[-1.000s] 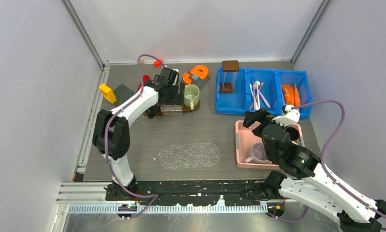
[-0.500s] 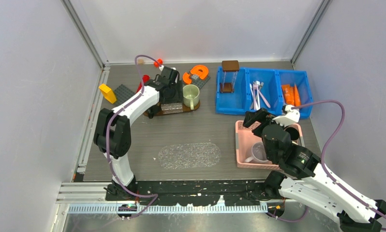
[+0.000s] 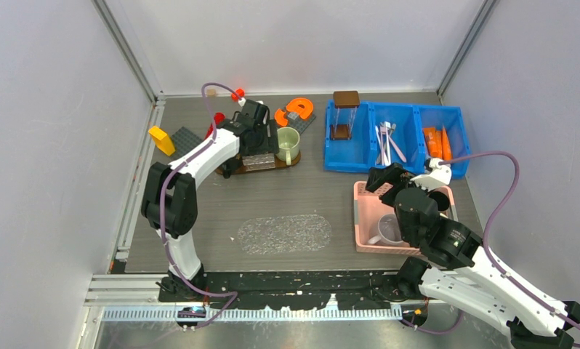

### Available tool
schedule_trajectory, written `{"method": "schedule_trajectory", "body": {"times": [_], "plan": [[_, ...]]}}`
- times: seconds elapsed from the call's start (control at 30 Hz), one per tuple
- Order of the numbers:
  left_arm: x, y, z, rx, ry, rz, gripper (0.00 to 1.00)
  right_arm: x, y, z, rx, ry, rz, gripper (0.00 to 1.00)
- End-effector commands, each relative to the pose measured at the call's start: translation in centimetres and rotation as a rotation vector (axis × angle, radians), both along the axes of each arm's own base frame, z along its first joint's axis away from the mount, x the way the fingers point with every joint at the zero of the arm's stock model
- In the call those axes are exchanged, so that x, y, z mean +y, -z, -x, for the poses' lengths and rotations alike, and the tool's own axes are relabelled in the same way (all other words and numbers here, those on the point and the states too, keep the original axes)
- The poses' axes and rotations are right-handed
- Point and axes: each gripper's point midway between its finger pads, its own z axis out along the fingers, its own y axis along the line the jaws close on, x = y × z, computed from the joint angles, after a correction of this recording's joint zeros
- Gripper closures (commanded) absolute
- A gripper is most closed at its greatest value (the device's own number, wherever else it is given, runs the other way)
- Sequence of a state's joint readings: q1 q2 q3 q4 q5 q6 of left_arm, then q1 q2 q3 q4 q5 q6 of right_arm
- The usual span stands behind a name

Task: Prepare toiletry sets of a toothbrush and toothpaste on the tray
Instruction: Adjust the toothpaste holder on the tray.

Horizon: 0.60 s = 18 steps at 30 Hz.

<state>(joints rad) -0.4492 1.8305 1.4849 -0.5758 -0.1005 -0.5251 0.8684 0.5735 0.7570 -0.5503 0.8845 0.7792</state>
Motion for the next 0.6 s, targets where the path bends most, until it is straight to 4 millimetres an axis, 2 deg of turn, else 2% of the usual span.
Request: {"method": "schedule_trajectory", "body": {"times": [0.0, 0.2, 0.3, 0.53, 0.57], "plan": [[-0.8, -4.0, -0.8, -0.08, 0.0, 0.079, 0.22, -0.3, -1.2, 0.0, -0.031, 0.012, -0.012, 0.09], [-1.1, -7.8, 0.5, -0.119, 0.032, 0.139, 0.19, -0.5, -2.5, -0.1, -0.039, 0.009, 0.017, 0.06], [-0.7, -10.2, 1.6, -0.157, 0.05, 0.151, 0.15, -0.7, -3.0, -0.1, -0.028, 0.016, 0.05, 0.02], [1.9, -15.3, 4.8, -0.259, 0.079, 0.119, 0.04, 0.5, -4.7, -1.5, 0.028, -0.015, 0.225, 0.0], [2.5, -16.1, 5.5, -0.278, 0.08, 0.111, 0.02, 0.8, -4.3, -2.0, 0.053, -0.019, 0.274, 0.0]]}}
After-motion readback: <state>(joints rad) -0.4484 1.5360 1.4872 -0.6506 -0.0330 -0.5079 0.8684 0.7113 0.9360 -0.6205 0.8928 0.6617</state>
